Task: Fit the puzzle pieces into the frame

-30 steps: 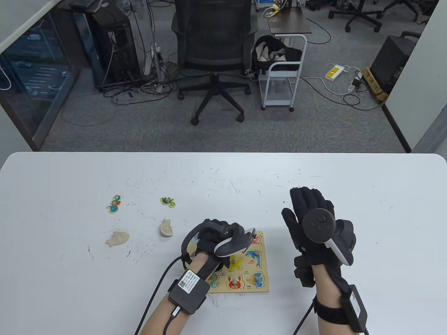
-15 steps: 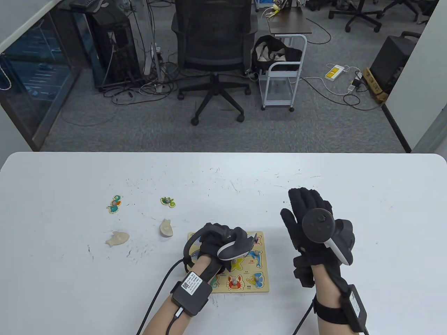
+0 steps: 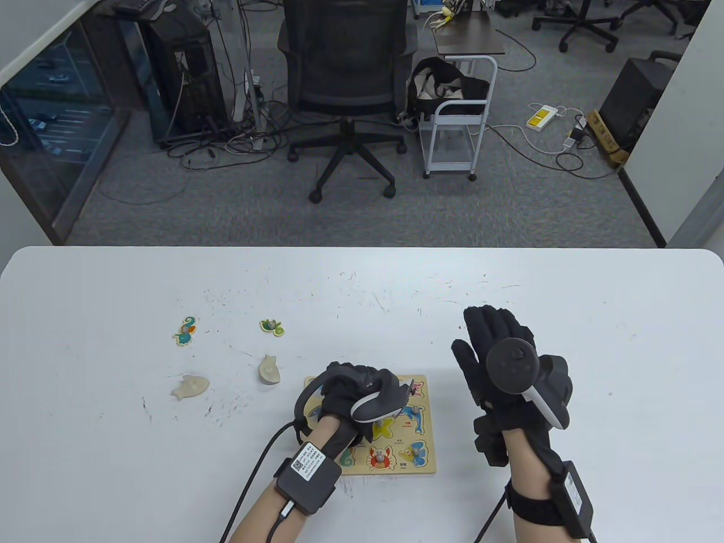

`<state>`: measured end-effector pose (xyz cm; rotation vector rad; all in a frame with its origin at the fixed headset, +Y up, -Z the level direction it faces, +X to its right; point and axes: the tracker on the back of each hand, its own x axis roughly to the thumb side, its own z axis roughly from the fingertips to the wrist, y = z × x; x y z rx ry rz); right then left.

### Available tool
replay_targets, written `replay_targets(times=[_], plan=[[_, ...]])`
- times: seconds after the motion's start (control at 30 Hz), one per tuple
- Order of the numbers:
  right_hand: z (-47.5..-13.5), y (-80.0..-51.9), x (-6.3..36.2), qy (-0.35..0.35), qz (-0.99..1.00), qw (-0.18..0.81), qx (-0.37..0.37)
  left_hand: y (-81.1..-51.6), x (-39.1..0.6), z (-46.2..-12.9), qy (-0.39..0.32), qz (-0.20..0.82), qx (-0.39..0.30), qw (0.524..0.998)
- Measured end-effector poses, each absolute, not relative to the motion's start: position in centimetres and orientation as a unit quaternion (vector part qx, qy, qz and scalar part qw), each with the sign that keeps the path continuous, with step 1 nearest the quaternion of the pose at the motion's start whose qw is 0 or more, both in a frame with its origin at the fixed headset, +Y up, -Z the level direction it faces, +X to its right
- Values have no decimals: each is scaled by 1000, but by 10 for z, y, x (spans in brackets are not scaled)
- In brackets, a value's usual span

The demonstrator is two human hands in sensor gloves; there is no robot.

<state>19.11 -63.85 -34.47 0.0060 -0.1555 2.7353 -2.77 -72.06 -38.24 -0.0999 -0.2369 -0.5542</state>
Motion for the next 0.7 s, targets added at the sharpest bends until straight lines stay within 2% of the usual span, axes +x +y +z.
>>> replay_targets(times=[0.13, 0.33, 0.5, 0.7], plan=[[-344, -638, 192, -57, 977, 204, 4, -693, -56, -386, -83, -230, -46, 968], [-345, -639, 190, -57, 977, 204, 8, -673, -105, -397, -11, -220, -41, 974], [-345, -639, 189, -57, 978, 201, 10, -679, -141, -404, 42, -238, -73, 968], [-345, -640, 189, -53, 978, 203, 10, -712, -173, -416, 59, -192, -146, 969]])
